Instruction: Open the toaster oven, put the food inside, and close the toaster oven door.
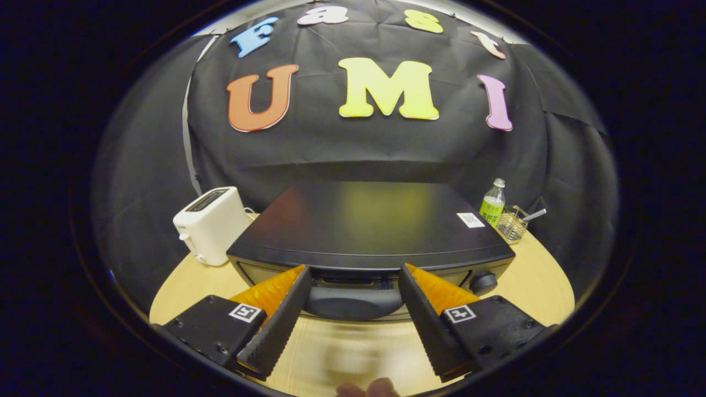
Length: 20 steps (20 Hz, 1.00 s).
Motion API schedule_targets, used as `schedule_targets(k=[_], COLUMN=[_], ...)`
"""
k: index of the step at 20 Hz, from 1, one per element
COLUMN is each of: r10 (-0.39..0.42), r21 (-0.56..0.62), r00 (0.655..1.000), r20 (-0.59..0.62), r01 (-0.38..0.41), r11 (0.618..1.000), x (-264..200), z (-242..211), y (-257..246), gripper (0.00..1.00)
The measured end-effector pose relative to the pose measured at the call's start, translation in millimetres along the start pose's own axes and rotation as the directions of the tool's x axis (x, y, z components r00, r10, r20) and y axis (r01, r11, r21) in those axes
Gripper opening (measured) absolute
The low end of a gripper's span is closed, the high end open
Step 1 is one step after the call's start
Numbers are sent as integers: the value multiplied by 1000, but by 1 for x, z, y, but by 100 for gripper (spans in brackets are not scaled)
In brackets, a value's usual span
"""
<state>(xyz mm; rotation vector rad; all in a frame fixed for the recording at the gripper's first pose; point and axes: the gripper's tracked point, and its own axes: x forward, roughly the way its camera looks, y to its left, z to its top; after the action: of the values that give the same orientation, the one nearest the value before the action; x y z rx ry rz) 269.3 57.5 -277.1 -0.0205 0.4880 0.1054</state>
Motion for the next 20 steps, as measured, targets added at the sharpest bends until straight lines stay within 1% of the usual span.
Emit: schedule_targets(k=[3, 7, 12, 15, 18, 20], r10=[2, 10, -12, -13, -7, 0], r21=[-8, 2, -11, -23, -41, -42], r00=[1000, 998, 994, 990, 983, 971], r20=[-16, -65, -112, -140, -183, -241], r01=[-2, -10, 11, 10, -1, -10], r11=[1000, 1000, 1000, 1000, 999, 999], x=[-6, -30, -52, -51, -64, -67], z=[-5, -34, -64, -72, -100, -125], y=[1, 4, 4, 3, 5, 3], gripper=[100, 100, 100, 100, 100, 100])
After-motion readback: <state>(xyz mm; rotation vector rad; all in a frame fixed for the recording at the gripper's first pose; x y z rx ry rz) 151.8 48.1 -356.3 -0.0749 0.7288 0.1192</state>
